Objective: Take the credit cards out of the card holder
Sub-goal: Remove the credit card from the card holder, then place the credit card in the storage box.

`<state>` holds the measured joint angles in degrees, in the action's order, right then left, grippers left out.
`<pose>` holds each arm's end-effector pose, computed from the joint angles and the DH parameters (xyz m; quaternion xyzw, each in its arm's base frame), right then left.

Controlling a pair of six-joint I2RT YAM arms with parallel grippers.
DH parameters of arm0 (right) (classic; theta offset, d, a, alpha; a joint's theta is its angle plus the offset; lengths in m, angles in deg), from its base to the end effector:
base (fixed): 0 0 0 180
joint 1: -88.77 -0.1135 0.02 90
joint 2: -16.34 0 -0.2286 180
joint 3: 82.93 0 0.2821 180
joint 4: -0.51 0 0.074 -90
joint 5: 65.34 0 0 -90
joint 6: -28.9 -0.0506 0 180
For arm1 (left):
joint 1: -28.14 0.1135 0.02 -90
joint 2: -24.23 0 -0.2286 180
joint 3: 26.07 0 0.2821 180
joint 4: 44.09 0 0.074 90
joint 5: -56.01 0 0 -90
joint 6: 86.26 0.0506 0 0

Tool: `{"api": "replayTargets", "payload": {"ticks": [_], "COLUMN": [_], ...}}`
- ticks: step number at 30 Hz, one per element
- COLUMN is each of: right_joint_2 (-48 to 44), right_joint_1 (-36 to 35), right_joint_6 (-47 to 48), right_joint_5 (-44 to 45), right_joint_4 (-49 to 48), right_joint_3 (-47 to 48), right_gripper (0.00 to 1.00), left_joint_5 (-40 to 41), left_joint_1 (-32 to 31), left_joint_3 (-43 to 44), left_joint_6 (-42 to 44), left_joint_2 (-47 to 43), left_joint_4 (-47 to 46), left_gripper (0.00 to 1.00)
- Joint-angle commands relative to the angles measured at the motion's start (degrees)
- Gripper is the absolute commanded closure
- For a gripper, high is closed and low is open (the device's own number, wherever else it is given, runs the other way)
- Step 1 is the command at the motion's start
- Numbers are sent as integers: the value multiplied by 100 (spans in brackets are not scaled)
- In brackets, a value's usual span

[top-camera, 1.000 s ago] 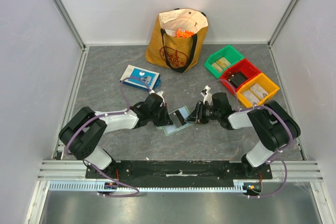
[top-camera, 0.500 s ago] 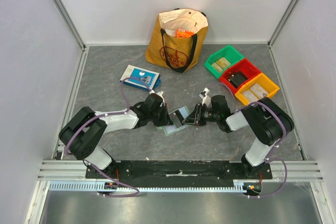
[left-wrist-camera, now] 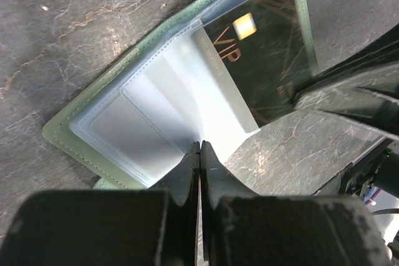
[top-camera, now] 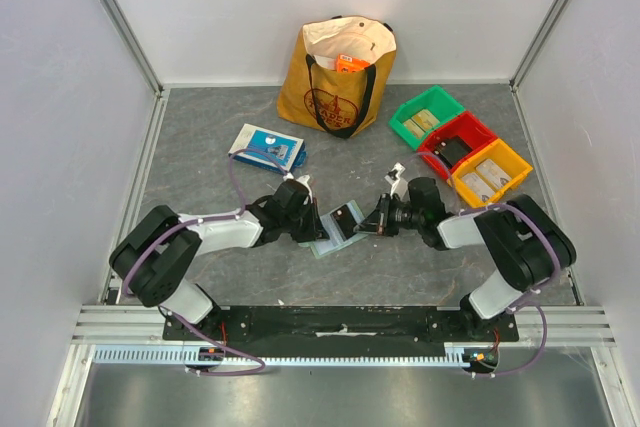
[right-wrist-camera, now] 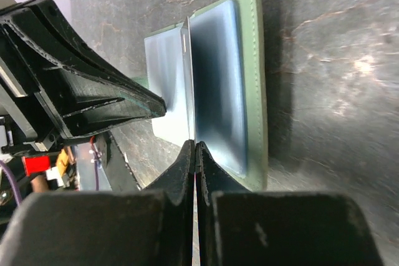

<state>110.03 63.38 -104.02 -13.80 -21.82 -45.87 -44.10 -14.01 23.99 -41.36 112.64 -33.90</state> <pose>0.2428 0.1501 0.0420 -0.0249 0.8485 0.4886 0.2015 0.2290 -0.2192 0.0742 0.0072 0.9321 -0.3029 0.1984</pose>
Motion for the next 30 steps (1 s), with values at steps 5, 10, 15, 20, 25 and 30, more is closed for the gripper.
{"api": "replayTargets", "payload": {"ticks": [5, 10, 15, 20, 25, 30], "right_joint_2": [-1158, -1985, -2521, -2943, -3242, -3497], "right_joint_1": [289, 280, 289, 280, 271, 236], "right_joint_6": [1408, 1742, 1883, 1962, 2112, 2156], "right_joint_5": [637, 673, 427, -178, -908, -1470], "right_joint_4": [2360, 3170, 3609, 3716, 3681, 3505], "right_joint_3": [598, 941, 1231, 1442, 1530, 1495], "right_gripper": [100, 100, 100, 100, 100, 100], "left_joint_5": [316, 440, 510, 326, -297, -1237], "left_joint_1": [-21, -21, 66, 181, 418, 559], "left_joint_3": [-210, -87, 98, 300, 432, 721], "left_joint_6": [54, 299, 774, 1415, 1829, 2268], "left_joint_2": [-235, -814, -1728, -2431, -2880, -3065], "left_joint_4": [586, 780, 903, 868, 657, 569], "left_gripper": [98, 79, 25, 11, 10, 9]}}
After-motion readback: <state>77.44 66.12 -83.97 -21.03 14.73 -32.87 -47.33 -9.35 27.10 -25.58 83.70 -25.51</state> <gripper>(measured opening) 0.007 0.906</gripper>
